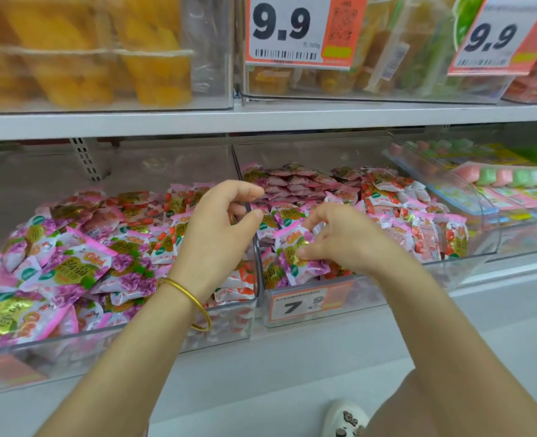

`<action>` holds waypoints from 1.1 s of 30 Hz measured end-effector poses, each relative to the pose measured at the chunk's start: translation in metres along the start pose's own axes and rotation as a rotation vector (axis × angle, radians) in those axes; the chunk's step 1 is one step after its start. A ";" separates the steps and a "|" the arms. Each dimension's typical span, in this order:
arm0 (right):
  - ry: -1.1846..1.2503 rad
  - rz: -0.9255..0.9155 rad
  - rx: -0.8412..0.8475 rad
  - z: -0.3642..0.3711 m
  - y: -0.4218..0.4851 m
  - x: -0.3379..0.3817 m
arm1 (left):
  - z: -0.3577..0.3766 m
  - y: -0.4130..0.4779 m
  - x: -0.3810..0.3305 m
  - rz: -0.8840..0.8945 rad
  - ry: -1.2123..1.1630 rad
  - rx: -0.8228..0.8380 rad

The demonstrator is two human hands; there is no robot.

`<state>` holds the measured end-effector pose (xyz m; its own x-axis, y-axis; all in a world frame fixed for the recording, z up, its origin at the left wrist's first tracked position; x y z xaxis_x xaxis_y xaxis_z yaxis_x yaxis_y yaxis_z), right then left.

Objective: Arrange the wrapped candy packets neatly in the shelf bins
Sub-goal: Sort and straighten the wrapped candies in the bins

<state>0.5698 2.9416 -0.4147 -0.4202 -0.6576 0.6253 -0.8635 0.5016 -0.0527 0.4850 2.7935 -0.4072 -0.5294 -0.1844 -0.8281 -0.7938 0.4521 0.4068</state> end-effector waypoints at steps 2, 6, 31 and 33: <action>-0.131 0.001 0.018 0.008 0.001 0.004 | -0.001 0.000 0.000 0.007 0.006 -0.005; -0.474 0.000 -0.005 0.021 0.001 0.009 | -0.008 0.003 0.001 0.016 0.014 -0.039; -0.185 -0.397 0.224 0.155 0.040 0.177 | -0.201 -0.016 0.074 -0.135 0.390 -0.409; -0.285 -0.392 0.252 0.167 0.048 0.183 | -0.200 -0.015 0.074 -0.132 0.398 -0.380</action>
<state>0.4050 2.7512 -0.4331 -0.0819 -0.9121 0.4017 -0.9960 0.0608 -0.0650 0.3977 2.5983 -0.3976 -0.4316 -0.5666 -0.7019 -0.8742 0.0707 0.4804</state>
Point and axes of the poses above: each hand's wrist, its own y-axis towards the middle knuckle, its own z-axis out of the palm, x = y × z, the point moved 3 cm from there along y, towards the middle knuckle, and after that the axes turned 3 degrees about -x, right-handed, at the moved point
